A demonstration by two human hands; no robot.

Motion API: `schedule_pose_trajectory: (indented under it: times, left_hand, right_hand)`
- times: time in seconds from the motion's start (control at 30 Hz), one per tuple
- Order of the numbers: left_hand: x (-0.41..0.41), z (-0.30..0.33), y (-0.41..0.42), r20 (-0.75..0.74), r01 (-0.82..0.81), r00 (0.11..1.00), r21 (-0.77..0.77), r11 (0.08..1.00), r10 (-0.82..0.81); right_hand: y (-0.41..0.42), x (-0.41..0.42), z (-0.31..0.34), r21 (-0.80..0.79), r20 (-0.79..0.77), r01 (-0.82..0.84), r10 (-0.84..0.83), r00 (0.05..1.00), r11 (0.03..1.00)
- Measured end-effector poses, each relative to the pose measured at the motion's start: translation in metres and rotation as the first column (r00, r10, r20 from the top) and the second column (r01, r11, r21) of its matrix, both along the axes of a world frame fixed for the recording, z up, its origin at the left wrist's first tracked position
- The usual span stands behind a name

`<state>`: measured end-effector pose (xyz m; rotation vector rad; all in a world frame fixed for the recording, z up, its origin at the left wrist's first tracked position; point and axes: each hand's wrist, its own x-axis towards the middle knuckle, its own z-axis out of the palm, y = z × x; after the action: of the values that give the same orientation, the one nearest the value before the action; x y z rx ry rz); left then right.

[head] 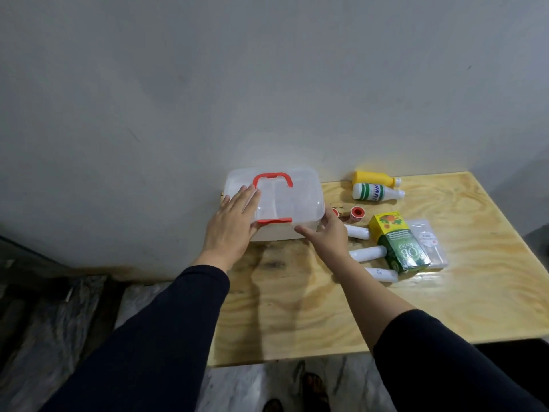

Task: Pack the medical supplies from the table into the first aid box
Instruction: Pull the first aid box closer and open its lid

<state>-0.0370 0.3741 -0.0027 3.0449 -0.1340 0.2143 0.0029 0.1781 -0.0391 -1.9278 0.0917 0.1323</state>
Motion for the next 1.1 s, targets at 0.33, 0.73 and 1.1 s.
schedule_pose_trajectory:
  times: [0.33,0.73,1.1]
  left_hand:
    - [0.009,0.039,0.007,0.046,0.051,0.998,-0.018,0.999,-0.05]
    - [0.062,0.076,0.012,0.174,-0.086,0.978,-0.164,0.983,0.115]
    - [0.103,0.077,0.012,0.486,-0.06,0.868,-0.094,0.994,0.098]
  right_hand:
    - [-0.005,-0.008,0.015,-0.124,0.022,-0.036,0.039,0.999,0.992]
    - [-0.007,0.0,0.022,-0.755,0.039,-0.241,0.409,0.912,0.61]
    - [-0.011,0.006,0.024,-0.792,0.03,-0.255,0.453,0.891,0.555]
